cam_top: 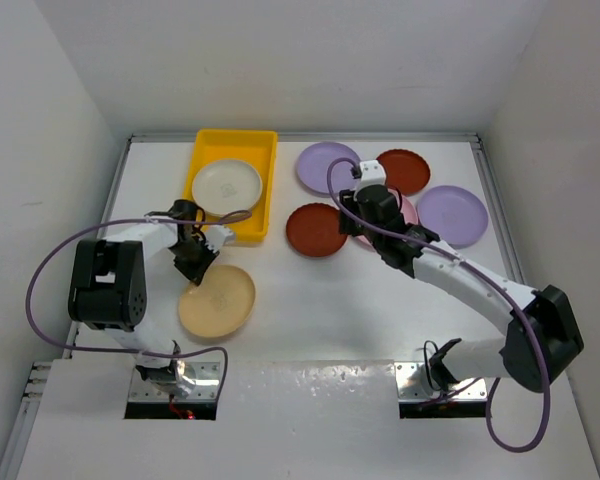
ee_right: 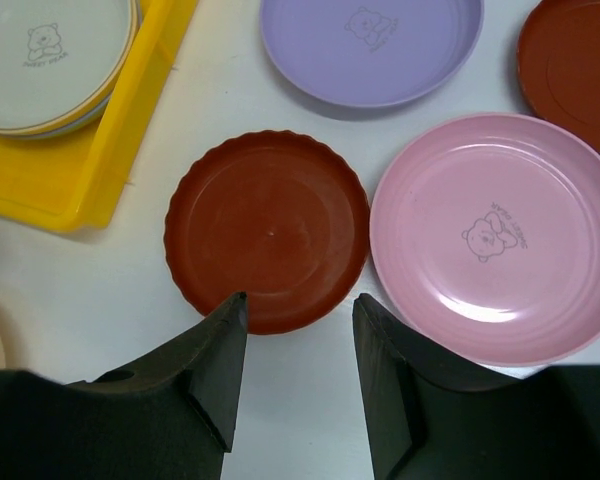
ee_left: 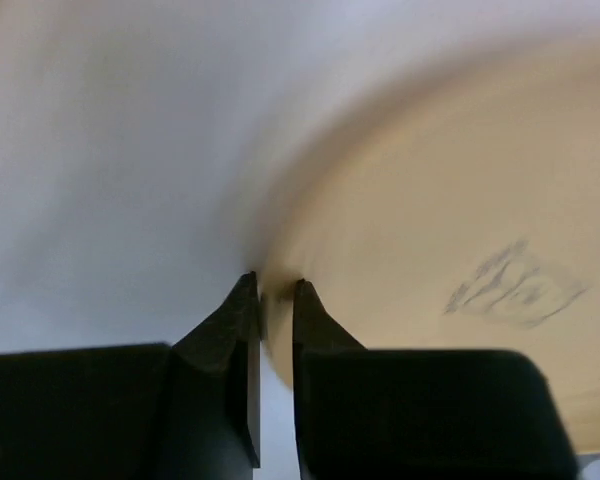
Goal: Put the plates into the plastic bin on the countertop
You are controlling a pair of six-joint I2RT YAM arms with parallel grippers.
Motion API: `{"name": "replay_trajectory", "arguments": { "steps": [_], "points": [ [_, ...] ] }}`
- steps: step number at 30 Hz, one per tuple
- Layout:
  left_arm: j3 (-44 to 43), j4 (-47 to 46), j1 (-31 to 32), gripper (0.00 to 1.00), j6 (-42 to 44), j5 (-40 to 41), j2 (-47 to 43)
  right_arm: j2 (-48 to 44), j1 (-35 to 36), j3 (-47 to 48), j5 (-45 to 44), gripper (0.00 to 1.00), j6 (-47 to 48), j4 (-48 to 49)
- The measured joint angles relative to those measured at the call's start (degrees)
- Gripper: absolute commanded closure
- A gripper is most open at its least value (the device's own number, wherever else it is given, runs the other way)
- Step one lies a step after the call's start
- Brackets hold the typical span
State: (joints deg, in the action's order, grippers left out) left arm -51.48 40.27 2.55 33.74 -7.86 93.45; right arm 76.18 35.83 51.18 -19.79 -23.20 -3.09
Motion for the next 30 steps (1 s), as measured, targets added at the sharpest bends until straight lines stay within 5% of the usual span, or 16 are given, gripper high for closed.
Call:
{"name": "replay_trajectory", "arguments": {
  "steps": [1, 11, 20, 24, 30],
  "points": [
    [-0.3, 0.2, 0.0, 1.00, -0.1, -1.1, -0.1, -0.2, -0.2, -0.1, 0.0, 0.52, -0.3, 0.0],
    [-12.6, 9.4, 2.1, 1.00, 2.7, -9.1, -0.2, -0.2, -11.3, -0.4, 1.2, 0.25, -10.0, -6.2],
    [-41.2, 22.9, 3.7, 1.00, 6.7, -28.0, 3.6, 0.3, -22.5, -3.8, -1.4, 0.28, -21.8, -11.8],
    [-52.4, 21.4, -1.1, 1.00, -1.1, -32.3, 10.1, 3.1, -25.3, -4.2, -1.6, 0.32, -23.9, -12.0],
    [-55.6, 7.5, -8.9, 1.00, -19.0, -23.1, 19.5, 11.9, -28.3, -2.7, 0.2, 0.36, -25.7, -12.0]
  ]
}}
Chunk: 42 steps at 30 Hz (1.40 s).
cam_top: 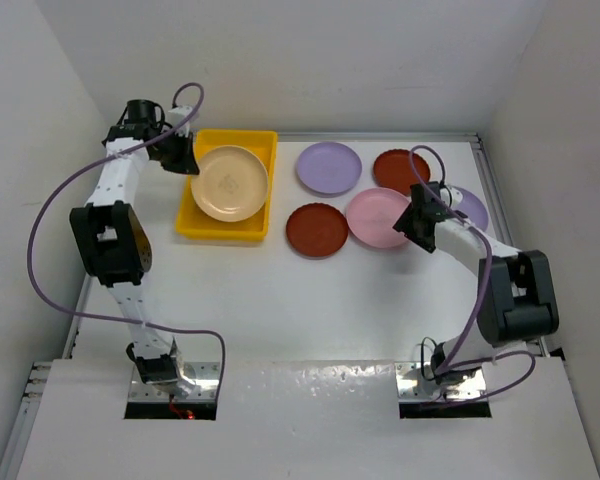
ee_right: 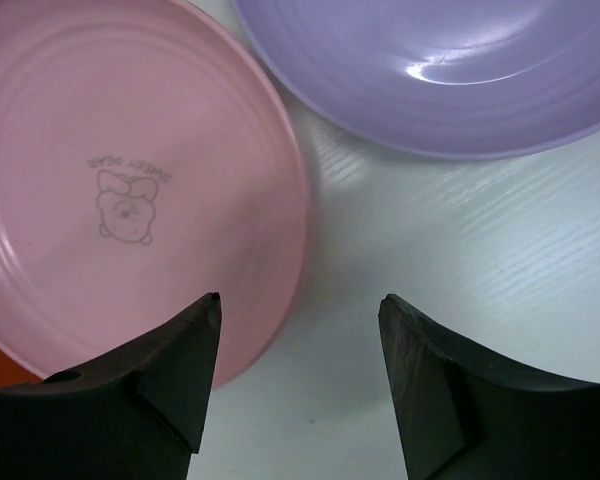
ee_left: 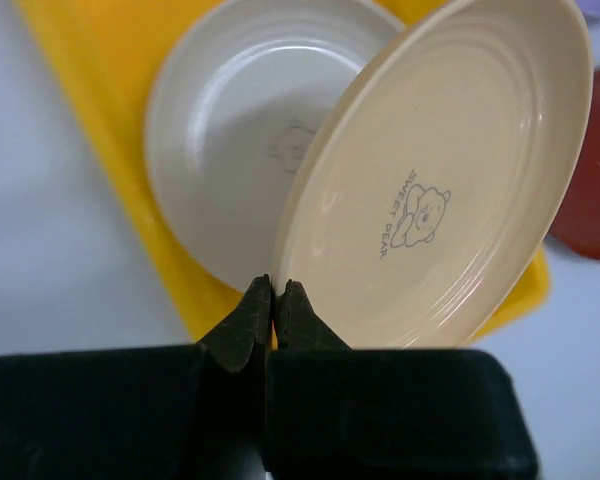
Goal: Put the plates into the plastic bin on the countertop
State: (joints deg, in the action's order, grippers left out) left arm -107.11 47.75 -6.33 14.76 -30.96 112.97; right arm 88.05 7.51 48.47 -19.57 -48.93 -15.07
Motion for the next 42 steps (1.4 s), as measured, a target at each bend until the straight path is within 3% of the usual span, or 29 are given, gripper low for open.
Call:
{"name": "replay_trajectory", "arguments": {
  "steps": [6, 12, 15, 20, 25, 27, 28, 31, 36, 42],
  "points": [
    [-4.5, -6.3, -2.1, 1.00, -9.6, 10.6, 8.0, 5.7, -0.5, 2.4, 0.9, 0.39, -1.7, 0.1],
    [-6.0, -8.9, -2.3, 1.00, -13.4, 15.3, 12.3, 8.5, -0.7, 2.4, 2.2, 0.42, -2.6, 0.2],
    [-6.1, -9.4, -2.3, 0.92, -13.9, 16.0, 14.3, 9.6, -0.9, 2.4, 2.7, 0.44, -2.8, 0.5],
    [-5.5, -10.2, -2.3, 0.71, -13.5, 16.0, 15.4, 11.0, -1.0, 2.4, 3.7, 0.48, -3.4, 1.0],
    [-3.7, -10.2, -1.5, 0.65, -11.8, 17.4, 15.2, 11.8, -1.0, 2.4, 4.2, 0.58, -3.8, 2.6],
    [-3.2, -10.0, -1.3, 0.58, -11.2, 17.9, 15.2, 12.1, -1.0, 2.5, 4.3, 0.71, -4.0, 3.3],
    [-3.2, -9.9, -1.2, 0.56, -10.9, 18.2, 15.1, 12.3, -1.0, 2.6, 4.5, 0.83, -4.2, 3.7],
    [-3.2, -9.6, -1.1, 0.48, -10.6, 18.8, 14.3, 12.4, -1.4, 2.9, 5.0, 1.00, -5.3, 5.4],
    [-3.7, -9.6, -1.1, 0.38, -10.0, 19.5, 10.1, 10.2, -1.4, 3.1, 3.6, 1.00, -5.4, 4.6],
    [-3.8, -9.7, 0.8, 0.27, -7.6, 15.7, 1.7, -3.7, 2.3, 2.6, -5.6, 1.00, 3.1, 3.3]
  ]
}}
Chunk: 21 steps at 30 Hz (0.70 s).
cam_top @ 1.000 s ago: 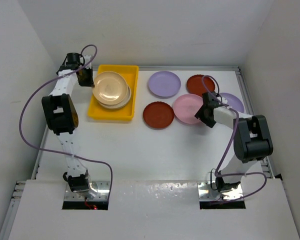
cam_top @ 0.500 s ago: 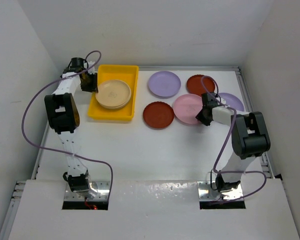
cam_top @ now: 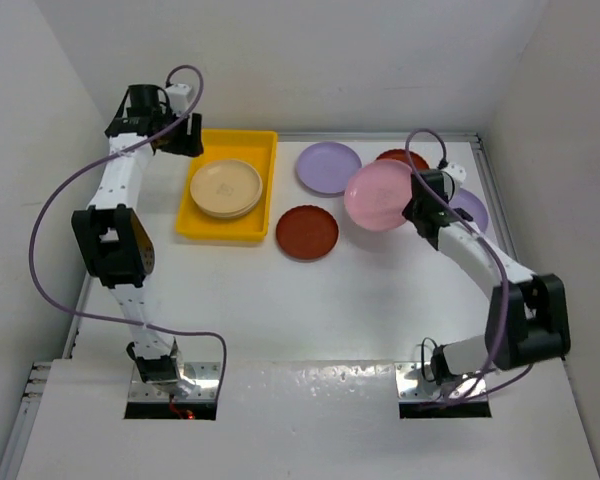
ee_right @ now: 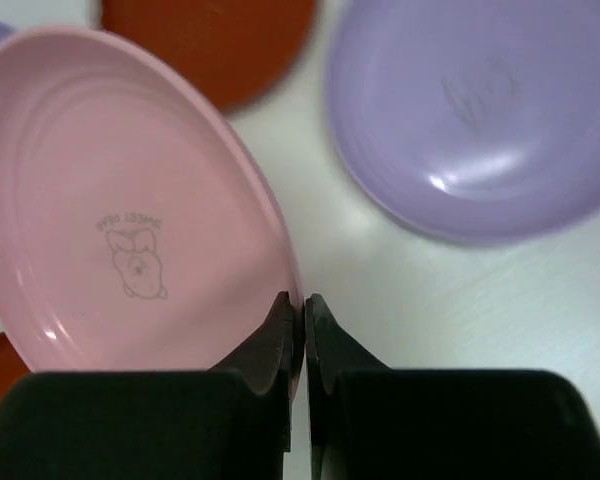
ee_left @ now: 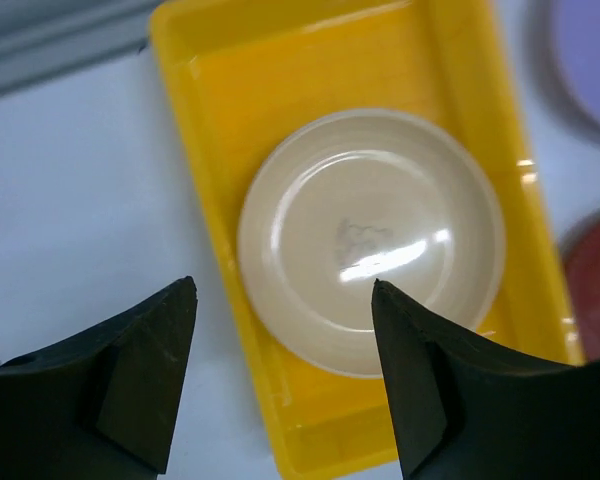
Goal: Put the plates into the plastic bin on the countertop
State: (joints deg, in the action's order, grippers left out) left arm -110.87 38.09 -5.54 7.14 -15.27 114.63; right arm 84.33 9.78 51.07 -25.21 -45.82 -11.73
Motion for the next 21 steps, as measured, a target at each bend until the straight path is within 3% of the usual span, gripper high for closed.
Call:
{"name": "replay_trajectory", "arguments": {
  "steps": [5, 12, 21],
  "points": [
    [-0.9, 2.2, 7.2, 0.24, 4.0, -7.2, -4.9, -4.5, 6.8, 6.5, -1.3, 1.00, 12.2, 3.9],
    [-5.1, 6.1, 14.5, 0.23, 5.3, -16.7, -4.9, 11.8, 15.8, 28.3, 7.2, 1.00, 20.6, 0.2],
    [2.6, 7.4, 15.0, 0.33, 6.1, -9.8, -4.7, 17.7, 20.2, 31.6, 20.8, 1.00, 20.0, -2.4]
  ]
}}
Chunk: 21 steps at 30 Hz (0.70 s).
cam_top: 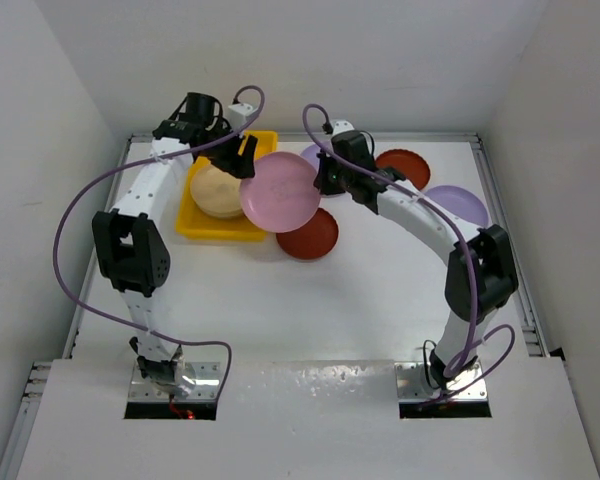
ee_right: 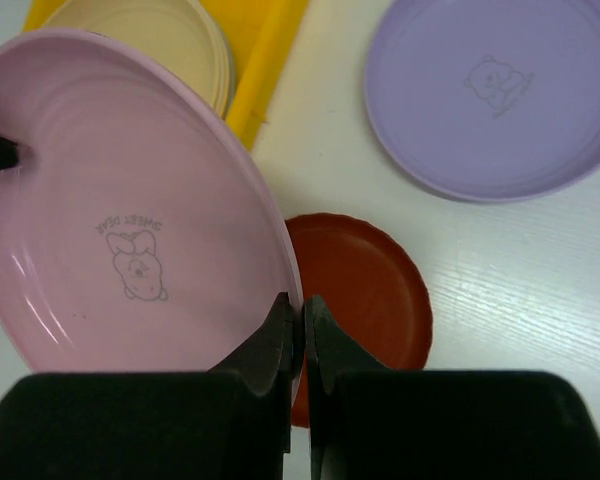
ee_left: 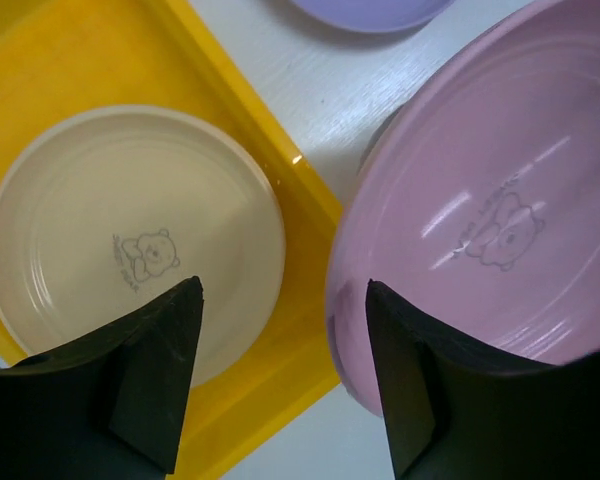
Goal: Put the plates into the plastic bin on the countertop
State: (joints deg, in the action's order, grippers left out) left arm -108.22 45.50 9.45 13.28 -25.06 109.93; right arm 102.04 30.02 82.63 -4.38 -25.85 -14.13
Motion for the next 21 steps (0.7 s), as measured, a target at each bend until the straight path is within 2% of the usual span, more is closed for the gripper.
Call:
{"name": "replay_trajectory", "arguments": {
  "steps": [2, 5, 6, 9, 11, 12, 15, 16, 18, 19, 21],
  "points": [
    [0.7, 0.4, 0.0, 0.35, 0.2, 1.1, 0.3, 0.0, -0.2, 0.0, 1.5, 1.00, -0.6, 0.9],
    [0.7, 0.4, 0.0, 0.56, 0.2, 1.2, 0.7, 0.0, -0.3, 0.0, 3.6, 1.00, -1.7, 1.7],
    [0.7, 0.4, 0.0, 0.70, 0.0, 1.0, 0.7, 0.0, -0.3, 0.0, 4.2, 1.00, -2.3, 2.1],
    [0.7, 0.3, 0.0, 1.00, -0.3, 0.0, 0.7, 0.0, -0.5, -0.3, 5.3, 1.00, -3.9, 3.4],
    [0.7, 0.3, 0.0, 1.00, -0.5, -0.3, 0.7, 0.0, -0.6, -0.8, 5.4, 0.95, -4.5, 3.8],
    [0.7, 0.3, 0.0, 1.00, -0.7, -0.8, 0.7, 0.0, -0.7, -1.1, 5.6, 0.77, -4.7, 3.9],
    [0.7, 0.4, -0.4, 1.00, -1.4, -0.5, 0.8, 0.1, -1.1, -1.6, 6.8, 0.34, -6.3, 4.7],
    [0.7, 0.4, -0.6, 1.00, -1.8, -0.4, 0.9, 0.1, -1.2, -1.6, 7.1, 0.28, -6.9, 5.3],
    [-0.9, 1.1, -2.0, 1.00, -3.1, -0.2, 2.2, 0.1, -1.2, -1.6, 7.6, 0.23, -7.2, 6.5],
    [-2.4, 1.2, -3.2, 1.00, -4.0, -0.2, 3.4, 0.1, -1.5, -1.7, 7.6, 0.15, -7.4, 6.8],
    [-5.9, 1.2, -6.1, 1.00, -5.9, 0.0, 5.9, 0.1, -1.7, -2.1, 7.6, 0.15, -8.5, 7.6]
  ]
}}
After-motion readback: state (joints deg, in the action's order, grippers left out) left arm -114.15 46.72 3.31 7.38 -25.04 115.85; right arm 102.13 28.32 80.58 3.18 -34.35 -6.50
